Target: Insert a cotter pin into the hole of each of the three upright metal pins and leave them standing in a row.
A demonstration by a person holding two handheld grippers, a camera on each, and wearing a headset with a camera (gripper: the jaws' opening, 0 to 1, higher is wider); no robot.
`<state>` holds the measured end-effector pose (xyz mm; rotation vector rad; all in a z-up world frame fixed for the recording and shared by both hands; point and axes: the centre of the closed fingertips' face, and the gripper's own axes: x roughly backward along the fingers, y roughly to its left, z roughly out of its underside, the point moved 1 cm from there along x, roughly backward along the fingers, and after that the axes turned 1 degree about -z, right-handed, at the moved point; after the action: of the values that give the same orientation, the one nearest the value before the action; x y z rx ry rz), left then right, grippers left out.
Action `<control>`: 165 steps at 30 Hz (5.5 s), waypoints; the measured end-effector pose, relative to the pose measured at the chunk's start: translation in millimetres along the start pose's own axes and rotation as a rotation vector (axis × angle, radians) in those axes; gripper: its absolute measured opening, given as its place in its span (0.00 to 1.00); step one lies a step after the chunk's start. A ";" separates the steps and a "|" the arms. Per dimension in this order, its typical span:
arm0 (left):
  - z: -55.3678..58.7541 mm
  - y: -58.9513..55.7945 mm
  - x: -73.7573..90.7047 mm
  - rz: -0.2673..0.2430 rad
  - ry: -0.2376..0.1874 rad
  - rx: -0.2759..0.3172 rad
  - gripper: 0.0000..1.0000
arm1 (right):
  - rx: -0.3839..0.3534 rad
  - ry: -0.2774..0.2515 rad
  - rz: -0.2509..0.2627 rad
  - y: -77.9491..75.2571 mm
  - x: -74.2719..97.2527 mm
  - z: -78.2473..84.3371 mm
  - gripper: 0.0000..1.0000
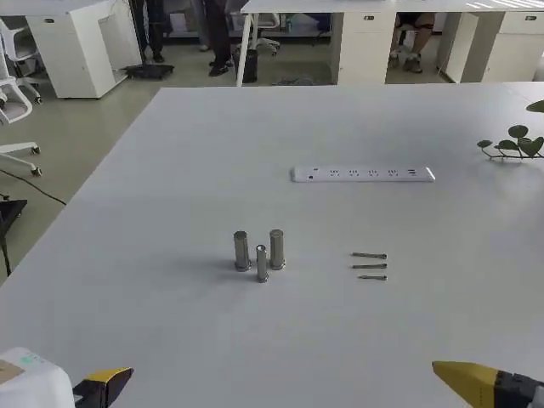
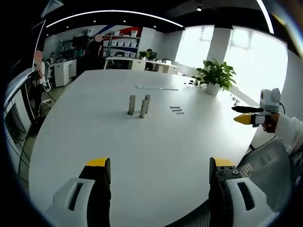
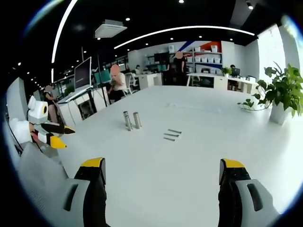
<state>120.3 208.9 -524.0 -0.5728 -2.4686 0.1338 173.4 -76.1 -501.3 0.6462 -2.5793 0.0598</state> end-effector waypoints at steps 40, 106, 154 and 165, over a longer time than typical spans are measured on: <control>-50.1 1.4 -31.4 0.044 -0.130 -0.119 0.99 | 0.012 0.014 0.016 -6.6 8.0 -3.7 0.99; -88.3 8.1 -183.5 0.185 -0.054 -0.131 0.61 | 0.017 0.118 -0.078 14.1 -3.4 26.1 0.99; -79.3 36.5 -208.6 -0.045 0.001 -0.262 0.07 | 0.021 0.128 -0.090 16.5 -8.3 32.5 0.99; -91.0 12.5 -175.2 -0.068 -0.055 -0.263 0.07 | 0.033 0.112 -0.108 21.8 -11.3 29.2 0.99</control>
<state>305.1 141.6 -545.3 -0.6003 -2.5746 -0.2081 159.4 -56.4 -530.8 0.7711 -2.4362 0.1000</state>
